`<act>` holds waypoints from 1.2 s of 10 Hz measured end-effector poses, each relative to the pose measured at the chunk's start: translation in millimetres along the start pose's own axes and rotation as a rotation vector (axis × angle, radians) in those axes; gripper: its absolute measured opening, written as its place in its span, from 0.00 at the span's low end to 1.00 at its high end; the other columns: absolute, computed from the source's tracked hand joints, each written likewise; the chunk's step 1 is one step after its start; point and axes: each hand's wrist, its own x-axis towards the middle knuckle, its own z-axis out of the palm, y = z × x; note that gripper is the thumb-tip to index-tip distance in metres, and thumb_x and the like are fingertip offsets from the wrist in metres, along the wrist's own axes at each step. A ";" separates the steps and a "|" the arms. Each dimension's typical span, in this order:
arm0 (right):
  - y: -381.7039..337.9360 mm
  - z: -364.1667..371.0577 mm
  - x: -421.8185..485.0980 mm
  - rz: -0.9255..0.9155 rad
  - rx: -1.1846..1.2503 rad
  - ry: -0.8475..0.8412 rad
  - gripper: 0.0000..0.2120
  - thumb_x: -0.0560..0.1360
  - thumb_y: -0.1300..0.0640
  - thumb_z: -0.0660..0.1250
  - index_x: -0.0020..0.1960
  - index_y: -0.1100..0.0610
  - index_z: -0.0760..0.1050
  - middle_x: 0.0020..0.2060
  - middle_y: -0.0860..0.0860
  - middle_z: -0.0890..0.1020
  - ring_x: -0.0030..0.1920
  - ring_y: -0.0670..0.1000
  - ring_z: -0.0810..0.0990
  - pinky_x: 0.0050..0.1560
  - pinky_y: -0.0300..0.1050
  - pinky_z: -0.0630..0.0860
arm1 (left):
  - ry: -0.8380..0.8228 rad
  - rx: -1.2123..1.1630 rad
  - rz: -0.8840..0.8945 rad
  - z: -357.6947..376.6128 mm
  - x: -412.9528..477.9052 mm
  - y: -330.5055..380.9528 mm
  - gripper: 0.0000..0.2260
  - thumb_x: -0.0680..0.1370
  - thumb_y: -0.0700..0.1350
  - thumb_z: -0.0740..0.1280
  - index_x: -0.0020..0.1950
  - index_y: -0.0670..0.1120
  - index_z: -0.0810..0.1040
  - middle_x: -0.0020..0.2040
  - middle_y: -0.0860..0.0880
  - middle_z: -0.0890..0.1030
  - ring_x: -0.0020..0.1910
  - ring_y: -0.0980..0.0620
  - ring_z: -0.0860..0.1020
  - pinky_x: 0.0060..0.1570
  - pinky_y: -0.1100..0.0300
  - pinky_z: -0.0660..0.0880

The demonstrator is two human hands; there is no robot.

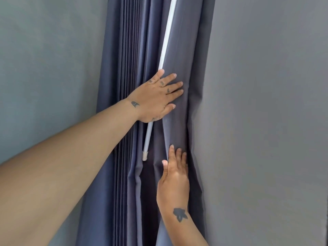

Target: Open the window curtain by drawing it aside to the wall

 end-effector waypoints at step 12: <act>-32.4 -305.6 -146.3 0.029 -0.202 -0.518 0.25 0.76 0.39 0.38 0.65 0.49 0.31 0.70 0.49 0.40 0.67 0.49 0.33 0.69 0.50 0.48 | -0.042 -0.183 -0.101 -243.3 -79.5 161.7 0.25 0.77 0.54 0.45 0.72 0.47 0.55 0.75 0.45 0.52 0.72 0.48 0.41 0.70 0.49 0.39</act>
